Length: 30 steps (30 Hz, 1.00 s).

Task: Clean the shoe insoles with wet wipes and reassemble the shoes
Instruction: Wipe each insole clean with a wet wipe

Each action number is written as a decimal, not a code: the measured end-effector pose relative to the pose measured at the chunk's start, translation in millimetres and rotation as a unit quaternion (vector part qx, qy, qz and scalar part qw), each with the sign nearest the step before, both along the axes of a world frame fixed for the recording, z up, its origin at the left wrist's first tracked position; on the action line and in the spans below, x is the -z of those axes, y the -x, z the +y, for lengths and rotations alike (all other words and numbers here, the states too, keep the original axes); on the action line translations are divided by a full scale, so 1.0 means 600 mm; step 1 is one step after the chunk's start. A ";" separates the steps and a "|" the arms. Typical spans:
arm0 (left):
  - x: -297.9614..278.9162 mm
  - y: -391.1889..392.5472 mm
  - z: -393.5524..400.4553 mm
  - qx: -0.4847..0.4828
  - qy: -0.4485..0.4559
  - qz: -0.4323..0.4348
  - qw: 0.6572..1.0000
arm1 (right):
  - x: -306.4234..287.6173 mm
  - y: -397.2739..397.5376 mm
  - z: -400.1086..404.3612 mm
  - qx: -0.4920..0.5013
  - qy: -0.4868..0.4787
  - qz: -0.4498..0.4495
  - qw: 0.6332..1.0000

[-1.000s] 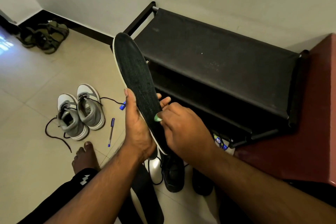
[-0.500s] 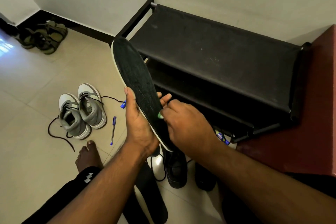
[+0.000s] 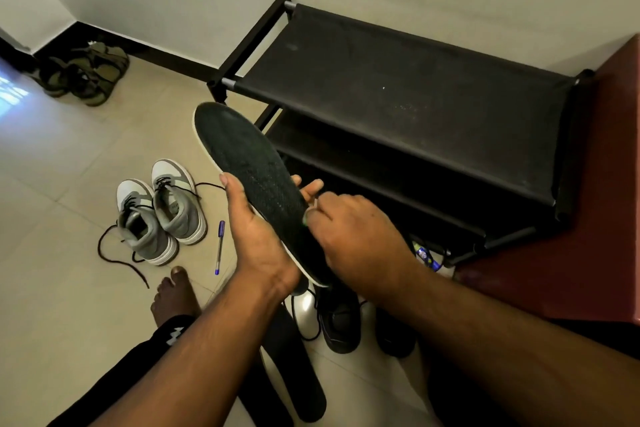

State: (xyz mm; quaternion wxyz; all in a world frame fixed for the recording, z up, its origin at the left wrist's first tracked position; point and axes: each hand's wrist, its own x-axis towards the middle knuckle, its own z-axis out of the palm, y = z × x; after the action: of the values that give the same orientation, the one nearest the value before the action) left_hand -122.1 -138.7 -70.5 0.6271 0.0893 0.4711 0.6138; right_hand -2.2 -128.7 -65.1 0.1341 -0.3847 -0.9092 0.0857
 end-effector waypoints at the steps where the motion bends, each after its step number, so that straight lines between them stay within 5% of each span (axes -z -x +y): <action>1: -0.001 0.000 -0.001 0.001 -0.001 -0.012 1.000 | -0.002 -0.004 0.009 0.015 0.025 -0.032 0.999; 3: -0.001 -0.001 -0.002 -0.004 -0.022 -0.002 1.000 | -0.008 -0.012 0.023 0.042 0.077 -0.079 0.993; 6: -0.002 0.010 0.005 -0.036 -0.046 -0.009 0.998 | -0.025 -0.019 0.026 0.063 0.063 -0.026 0.996; 10: -0.007 0.019 0.005 -0.025 -0.027 0.014 0.999 | -0.033 -0.001 -0.001 -0.029 -0.053 0.102 0.993; 13: -0.002 0.018 0.006 -0.038 -0.024 0.044 0.998 | -0.009 0.008 -0.014 -0.091 -0.101 0.070 0.988; 18: -0.009 0.024 0.004 -0.014 -0.052 0.020 0.998 | 0.017 -0.017 0.031 -0.004 0.017 -0.065 0.998; 20: -0.013 0.023 0.006 0.001 -0.074 0.024 0.997 | 0.014 -0.021 0.036 0.070 0.092 0.033 0.993; 22: -0.018 0.022 0.008 0.006 -0.088 0.021 0.996 | 0.003 -0.014 0.034 0.148 0.225 0.221 0.937; 24: -0.019 0.020 0.009 -0.001 -0.092 0.019 0.996 | -0.011 -0.004 0.028 0.179 0.405 0.382 0.811; 26: -0.017 0.019 0.007 -0.001 -0.087 0.029 0.996 | -0.012 0.003 0.022 0.181 0.507 0.442 0.718; 27: -0.014 0.017 0.006 -0.001 -0.083 0.032 0.996 | -0.012 0.006 0.020 0.178 0.525 0.449 0.700; 30: -0.010 0.025 0.009 0.001 -0.071 0.019 0.997 | -0.014 0.005 0.025 0.170 0.507 0.437 0.723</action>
State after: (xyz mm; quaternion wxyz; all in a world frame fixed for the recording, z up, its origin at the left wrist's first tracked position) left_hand -137.2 -133.1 -64.2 0.6107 0.1457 0.4377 0.6436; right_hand -5.0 -113.7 -56.5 0.3138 -0.4635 -0.4895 0.6686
